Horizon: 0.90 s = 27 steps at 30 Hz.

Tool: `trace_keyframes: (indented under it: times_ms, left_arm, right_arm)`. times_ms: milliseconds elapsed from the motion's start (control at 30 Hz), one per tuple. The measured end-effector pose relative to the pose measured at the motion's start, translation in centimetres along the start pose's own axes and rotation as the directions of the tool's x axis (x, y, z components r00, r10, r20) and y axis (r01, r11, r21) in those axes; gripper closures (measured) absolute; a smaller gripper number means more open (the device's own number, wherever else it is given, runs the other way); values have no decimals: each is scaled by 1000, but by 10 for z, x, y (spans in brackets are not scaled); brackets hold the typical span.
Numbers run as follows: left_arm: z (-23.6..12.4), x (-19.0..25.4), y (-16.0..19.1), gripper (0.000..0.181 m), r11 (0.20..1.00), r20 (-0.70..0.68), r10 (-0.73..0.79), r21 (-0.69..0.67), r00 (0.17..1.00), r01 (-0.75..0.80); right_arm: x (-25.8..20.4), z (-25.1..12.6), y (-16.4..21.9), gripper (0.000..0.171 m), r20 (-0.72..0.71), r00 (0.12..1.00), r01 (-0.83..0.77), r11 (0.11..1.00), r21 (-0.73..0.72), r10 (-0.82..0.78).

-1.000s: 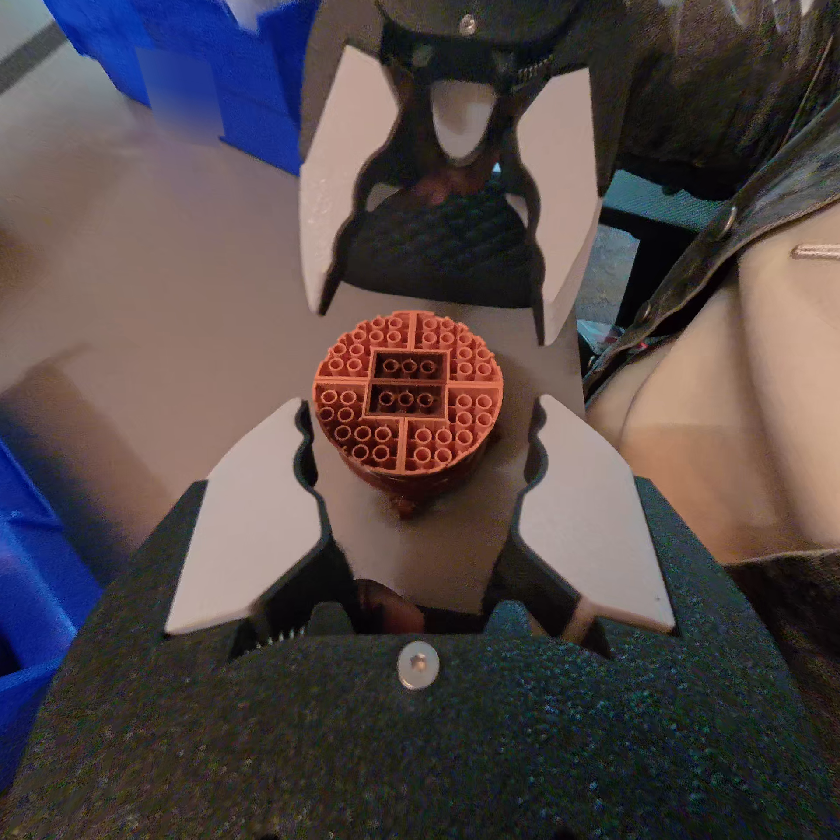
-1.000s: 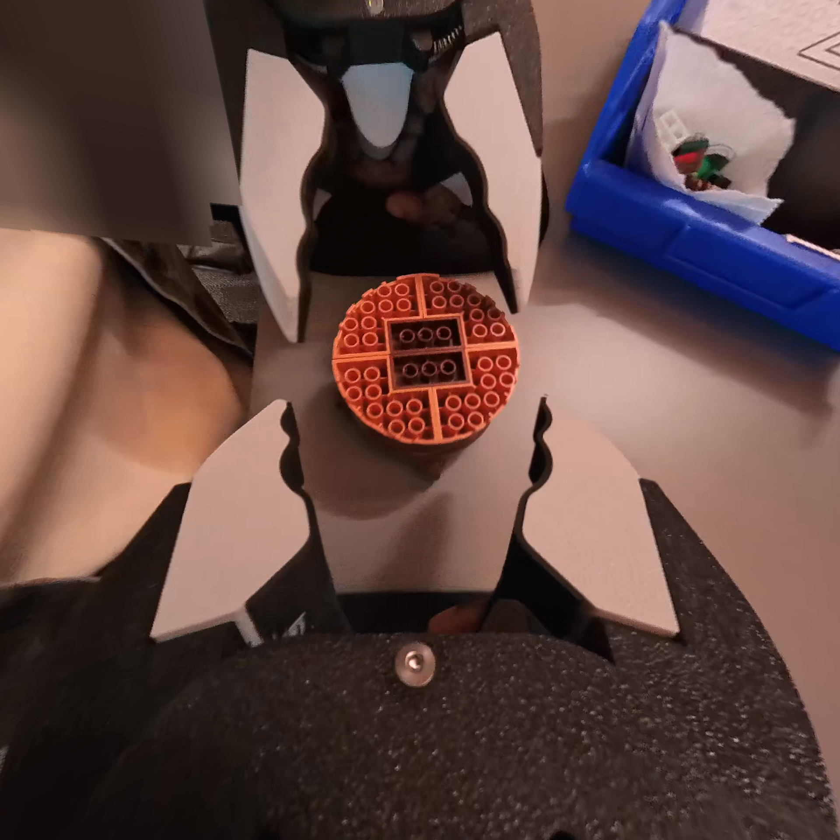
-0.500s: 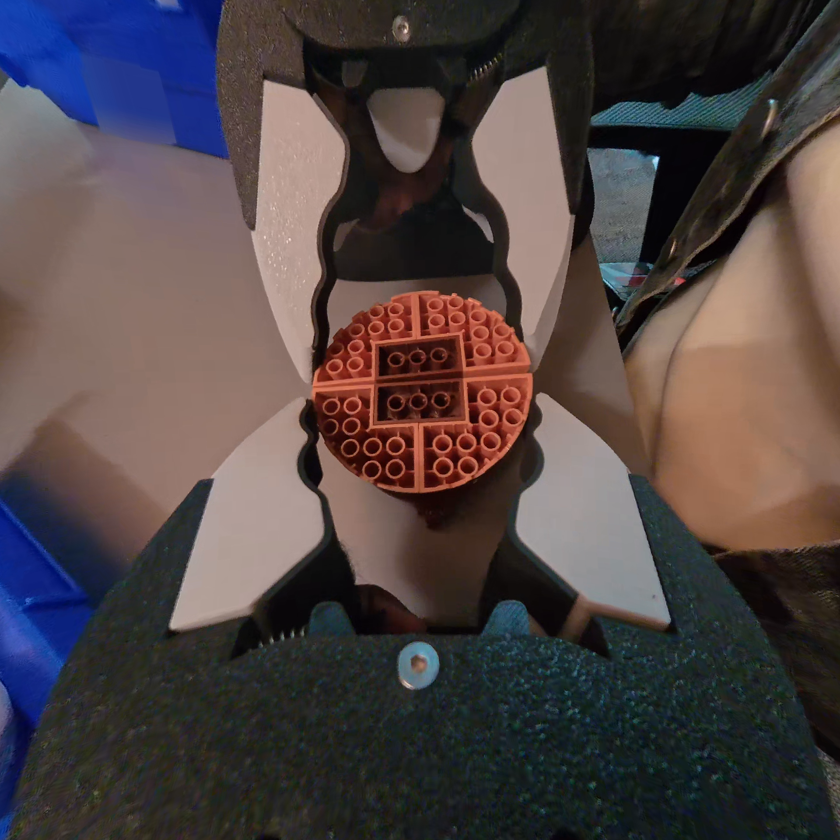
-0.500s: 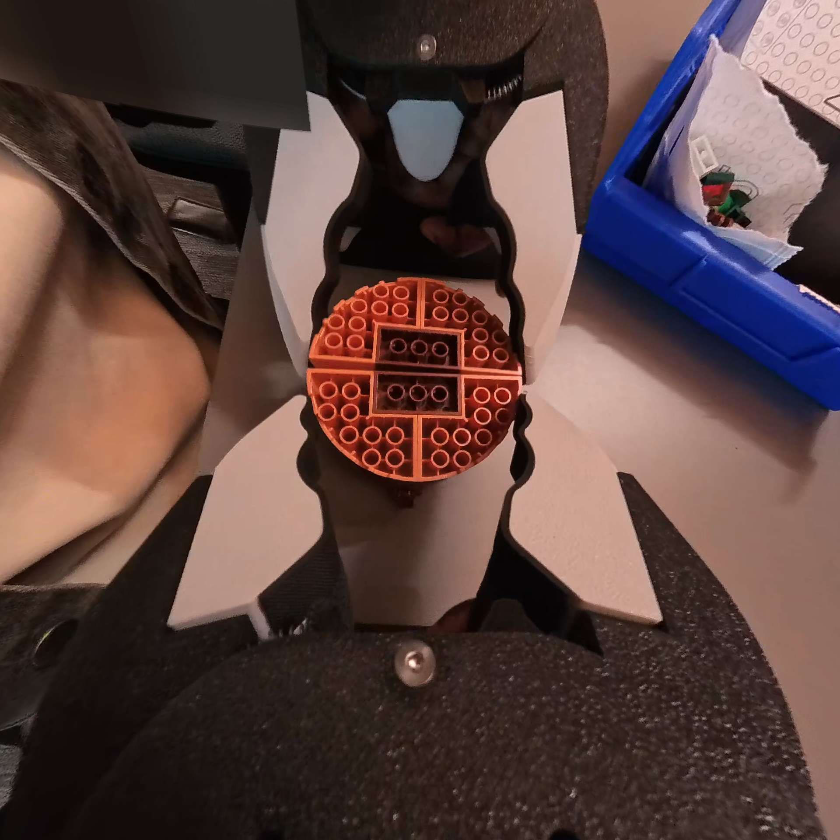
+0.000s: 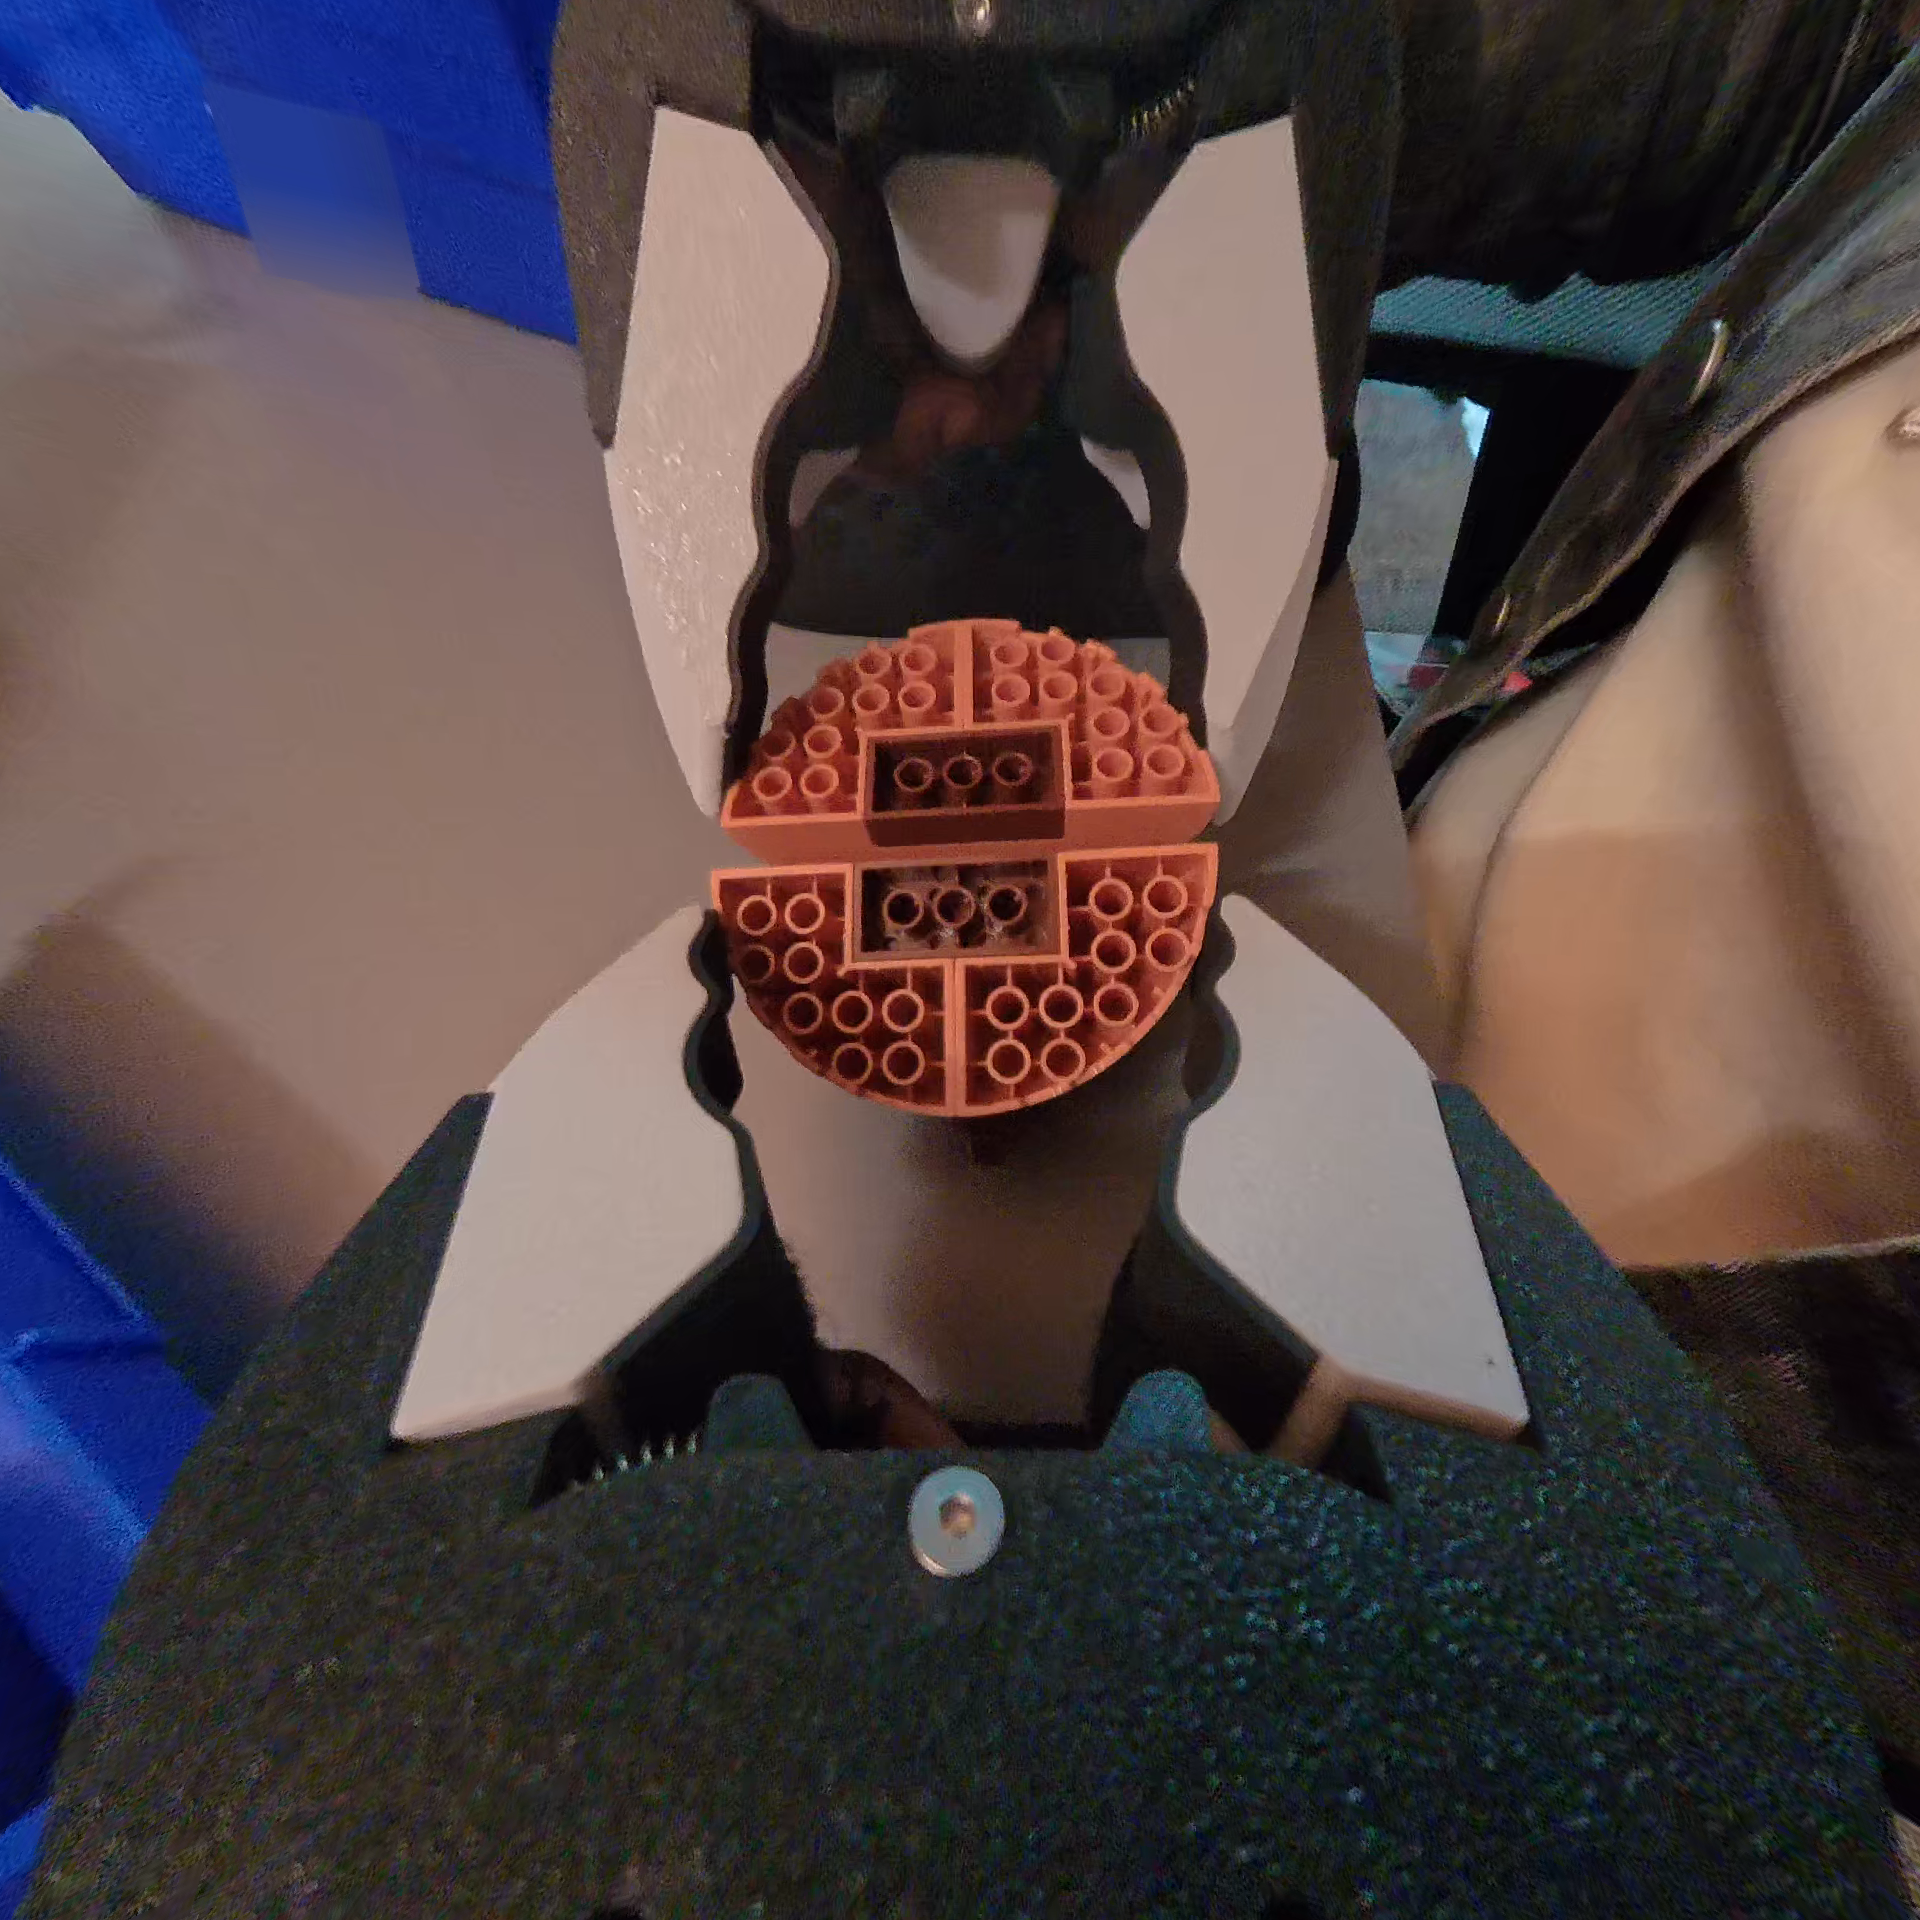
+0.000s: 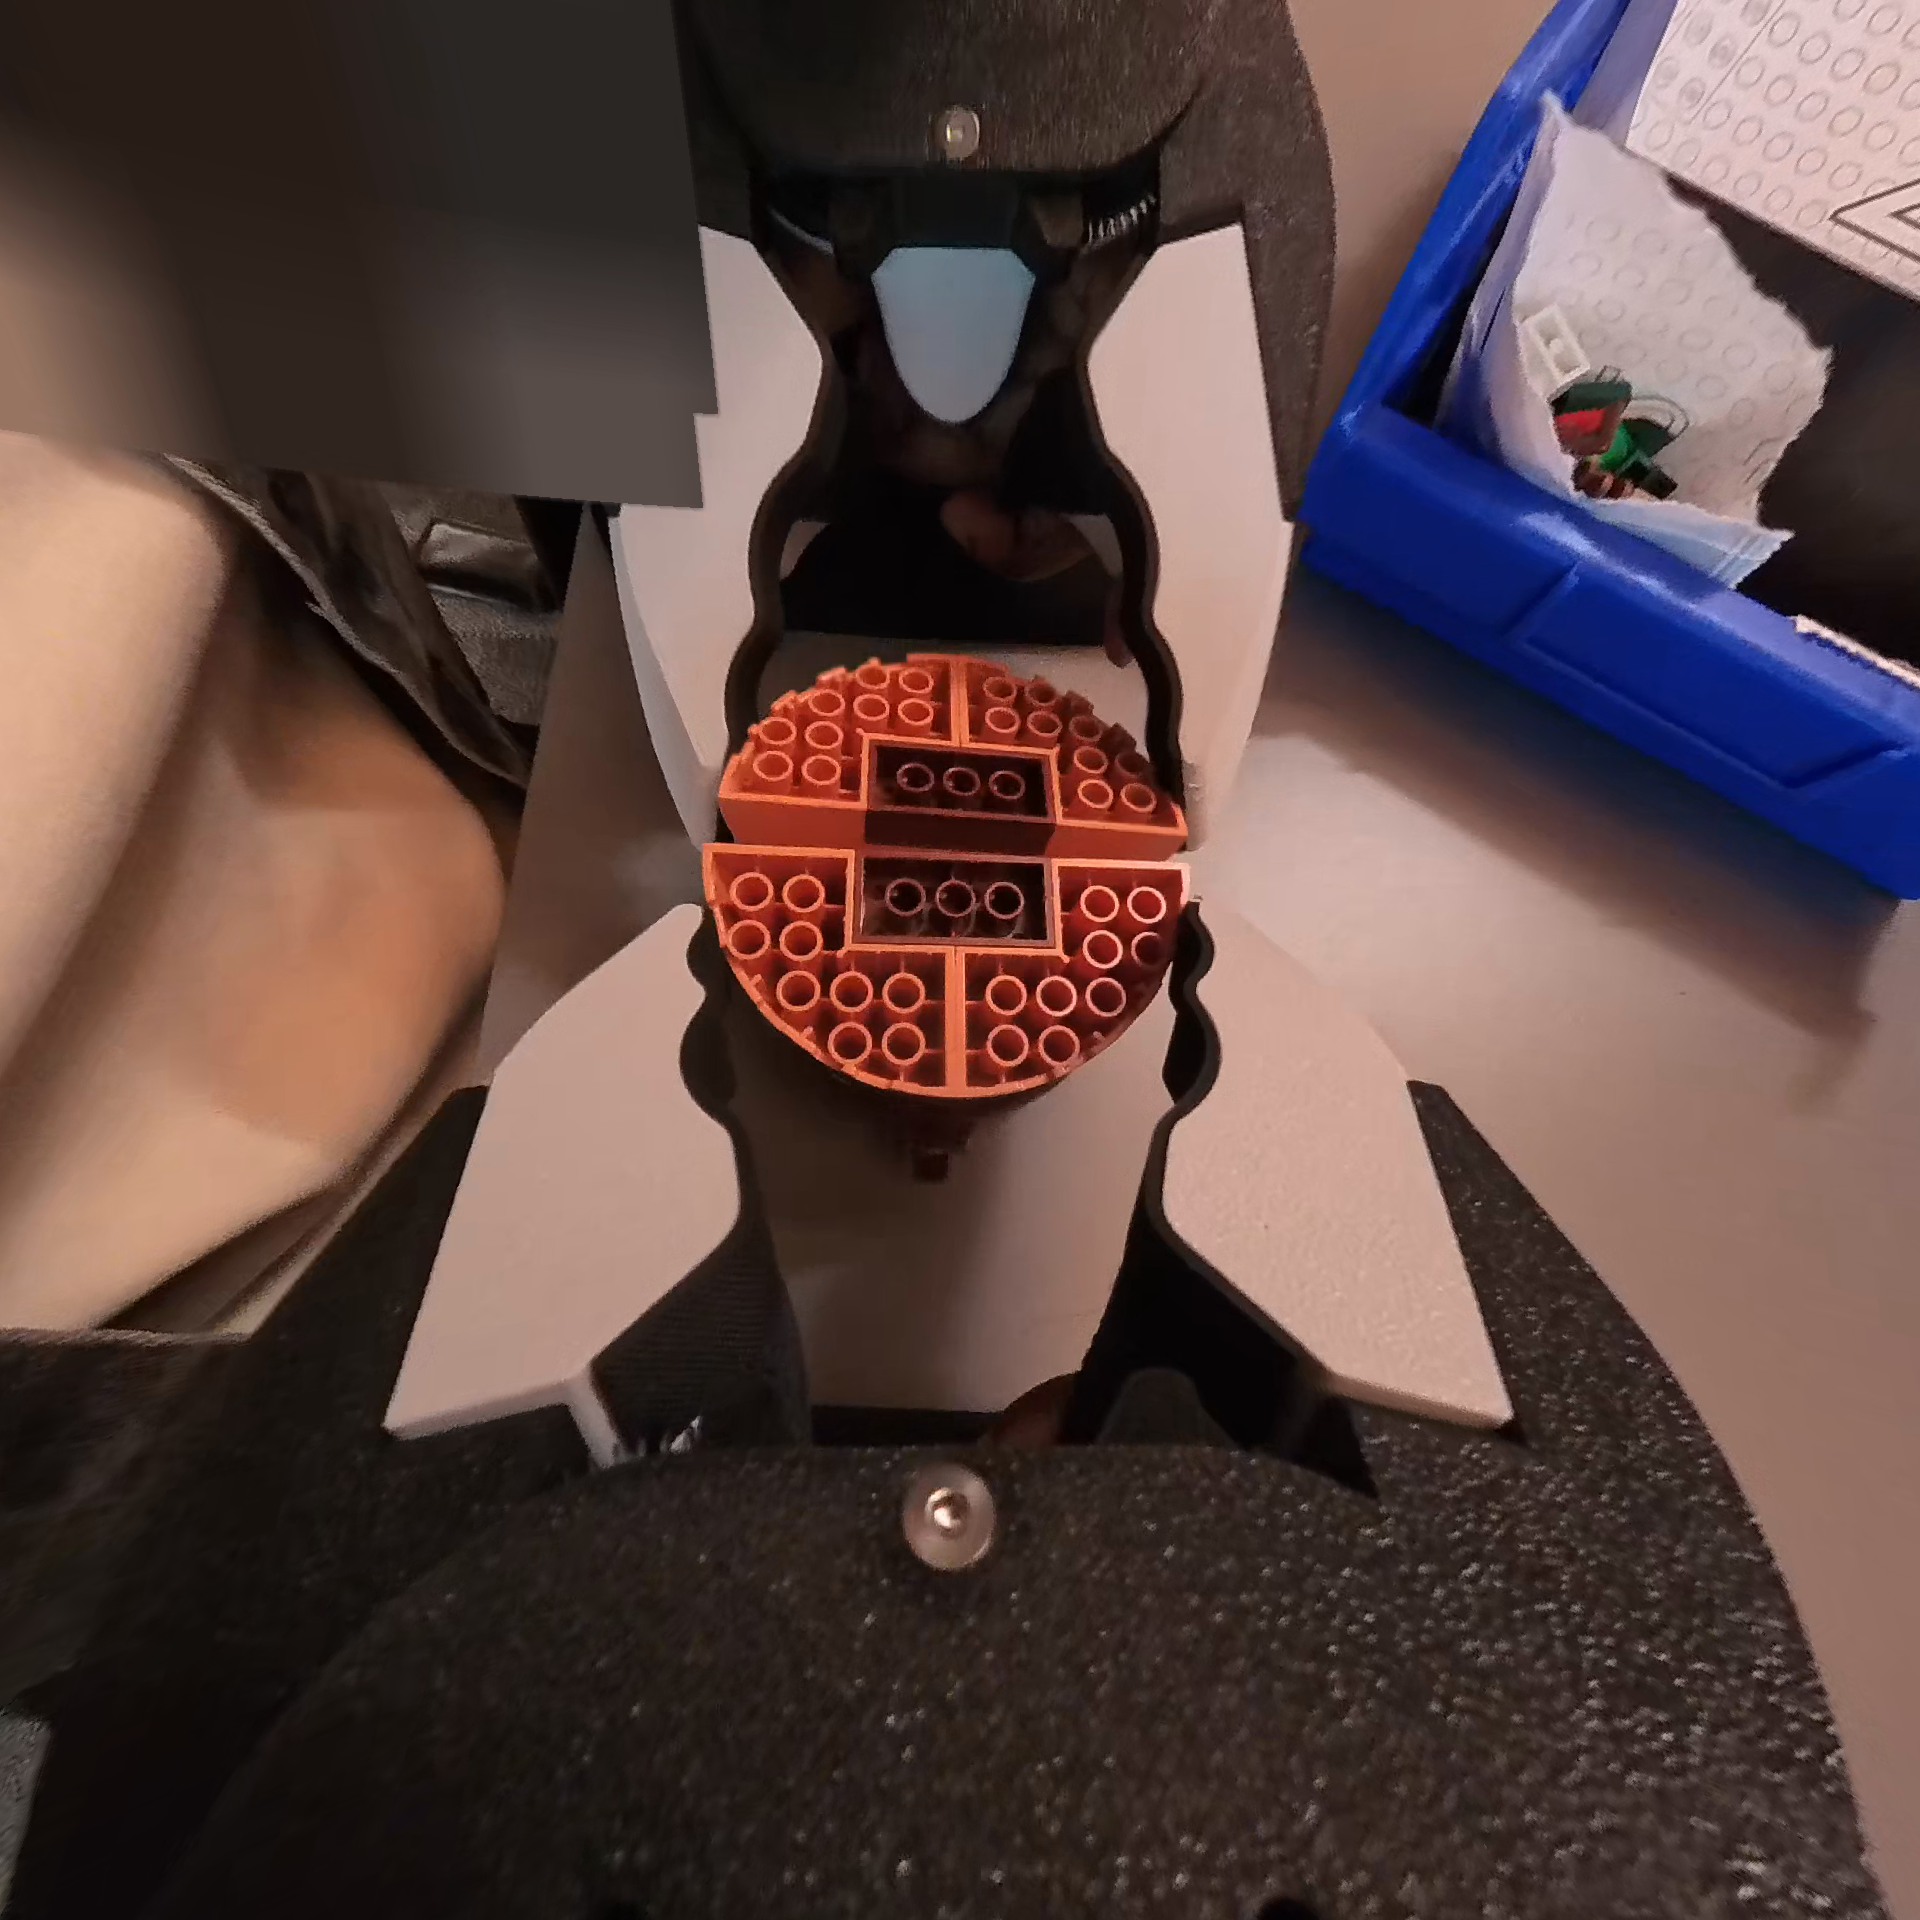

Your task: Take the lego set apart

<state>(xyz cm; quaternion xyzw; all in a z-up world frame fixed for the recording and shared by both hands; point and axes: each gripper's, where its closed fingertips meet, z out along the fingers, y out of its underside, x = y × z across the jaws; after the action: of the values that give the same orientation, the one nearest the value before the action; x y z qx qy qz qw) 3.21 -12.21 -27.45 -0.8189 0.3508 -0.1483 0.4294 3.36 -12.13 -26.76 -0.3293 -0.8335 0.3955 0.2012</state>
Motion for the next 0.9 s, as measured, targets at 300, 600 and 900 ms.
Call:
trace_keyframes:
  times_ms: [300, 600, 900]
  left_arm:
    - [7, -1, 2, 95, 978, 22, 28, -206, 999, -23]
    - [9, 0, 1, 95, 984, 34, 14, -181, 999, -8]
    - [4, 0, -15, 80, 998, 32, -60, -19, 998, 61]
  right_arm:
    - [0, 0, 3, 90, -44, 996, 81, 997, 15, -80]
    - [19, -61, -21, 89, -157, 987, 5, 963, 269, 39]
    - [17, -93, -51, 89, -14, 986, -130, 813, 568, 167]
